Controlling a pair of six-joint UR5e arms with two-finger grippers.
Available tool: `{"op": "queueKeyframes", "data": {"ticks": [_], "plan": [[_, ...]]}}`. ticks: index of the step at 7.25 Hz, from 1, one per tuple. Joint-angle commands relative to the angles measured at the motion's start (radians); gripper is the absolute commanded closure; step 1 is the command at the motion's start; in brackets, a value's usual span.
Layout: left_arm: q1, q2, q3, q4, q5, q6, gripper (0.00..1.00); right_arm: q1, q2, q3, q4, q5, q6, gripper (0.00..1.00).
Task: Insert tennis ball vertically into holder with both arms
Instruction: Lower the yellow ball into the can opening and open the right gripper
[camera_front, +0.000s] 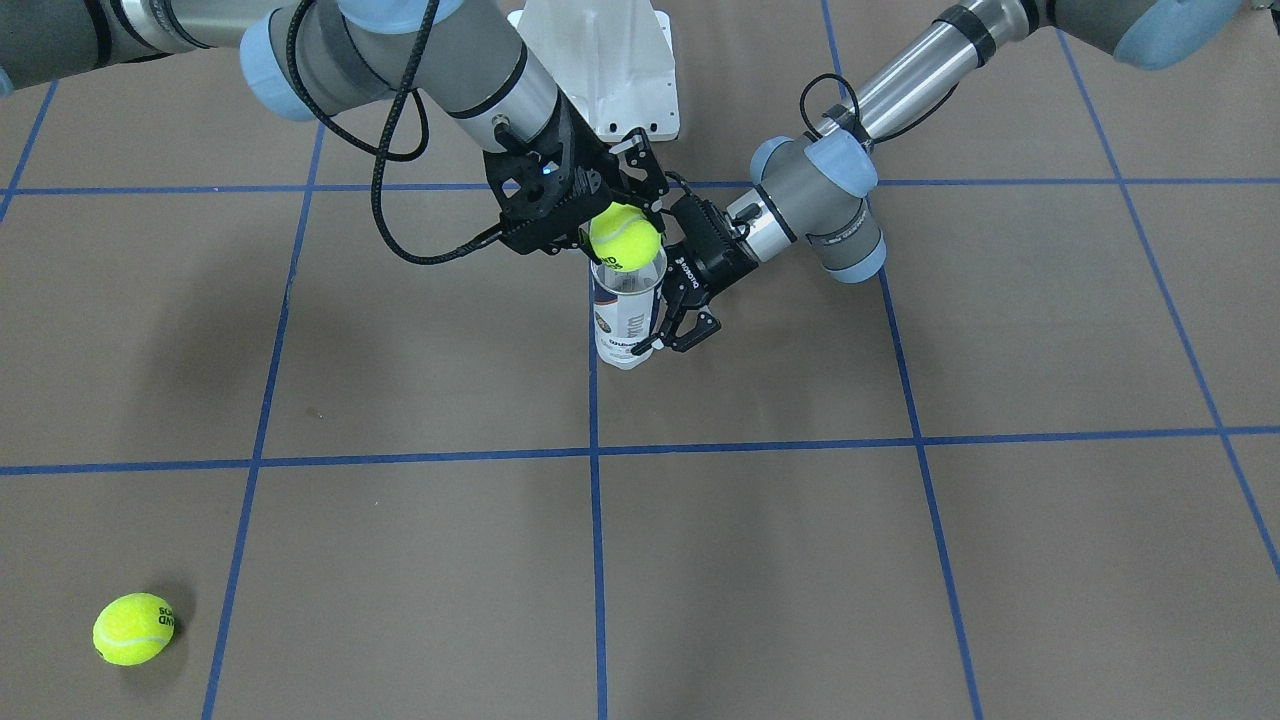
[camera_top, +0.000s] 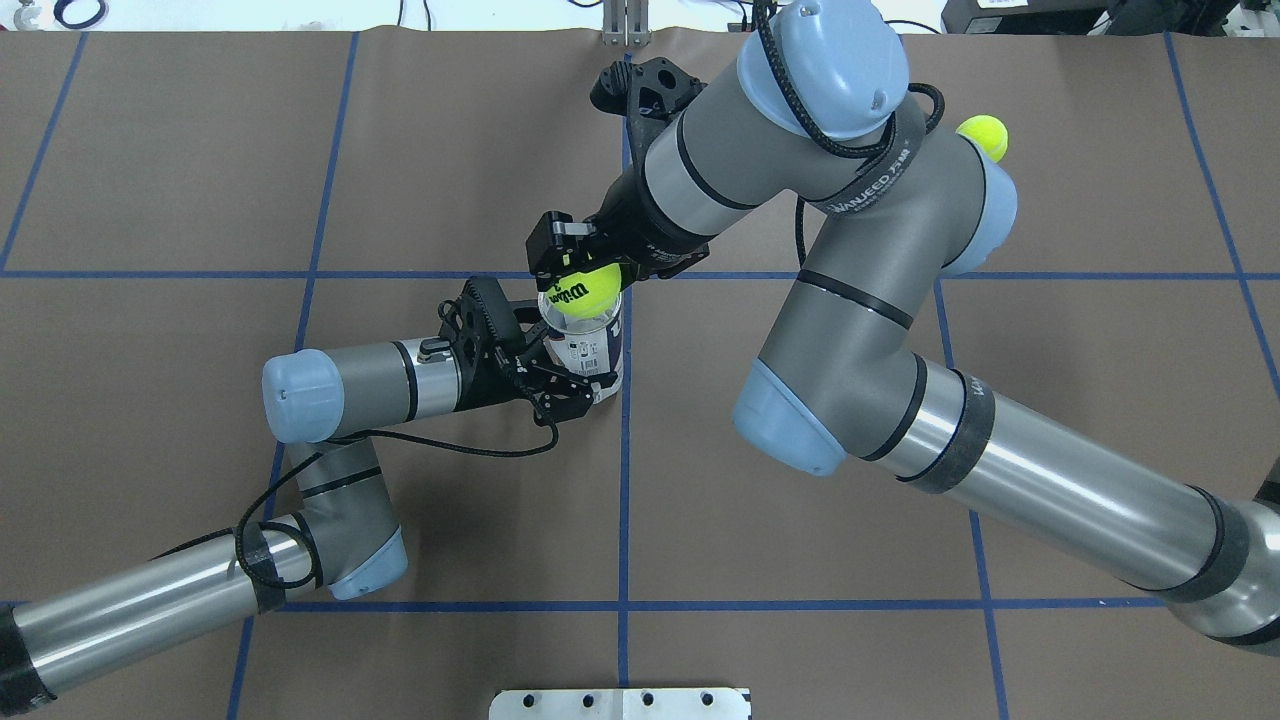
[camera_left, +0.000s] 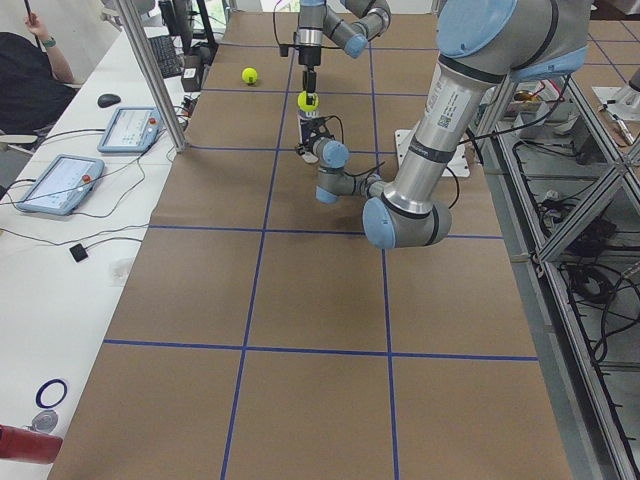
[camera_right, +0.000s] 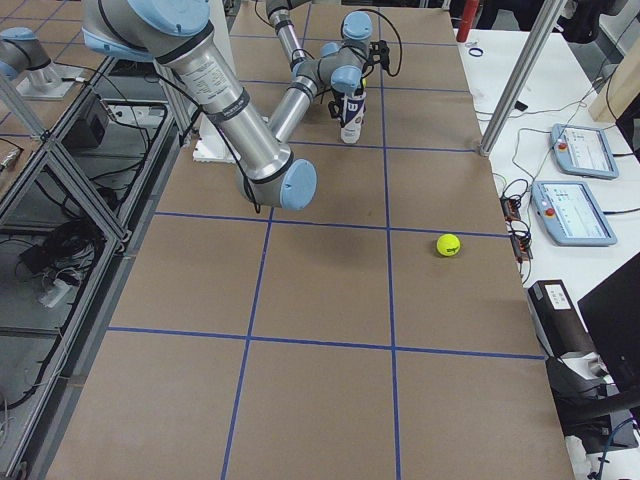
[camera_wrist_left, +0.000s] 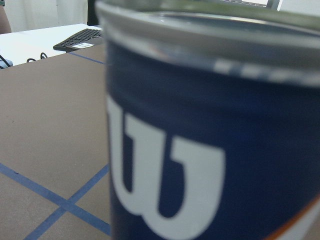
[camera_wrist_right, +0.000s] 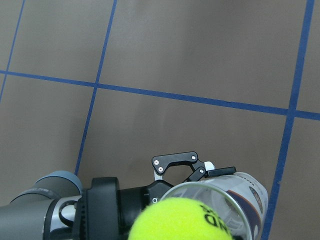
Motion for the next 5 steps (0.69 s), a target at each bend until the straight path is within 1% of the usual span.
{"op": "queueKeyframes", "data": {"ticks": [1, 3, 4, 5], "plan": [[0.0, 0.001, 0.0, 0.0, 0.001, 0.0, 0.17, 0.002, -0.001, 0.005, -0.003, -0.001, 0.0, 0.02], [0.0, -0.002, -0.003, 0.0, 0.0, -0.002, 0.16, 0.008, 0.002, 0.016, -0.003, -0.001, 0.0, 0.02], [0.0, -0.002, -0.003, 0.0, 0.0, -0.002, 0.11, 0.009, 0.002, 0.018, -0.004, -0.001, 0.0, 0.02], [-0.002, -0.002, -0.003, -0.002, 0.0, 0.0, 0.02, 0.015, 0.002, 0.021, -0.004, 0.0, 0.001, 0.02]]}}
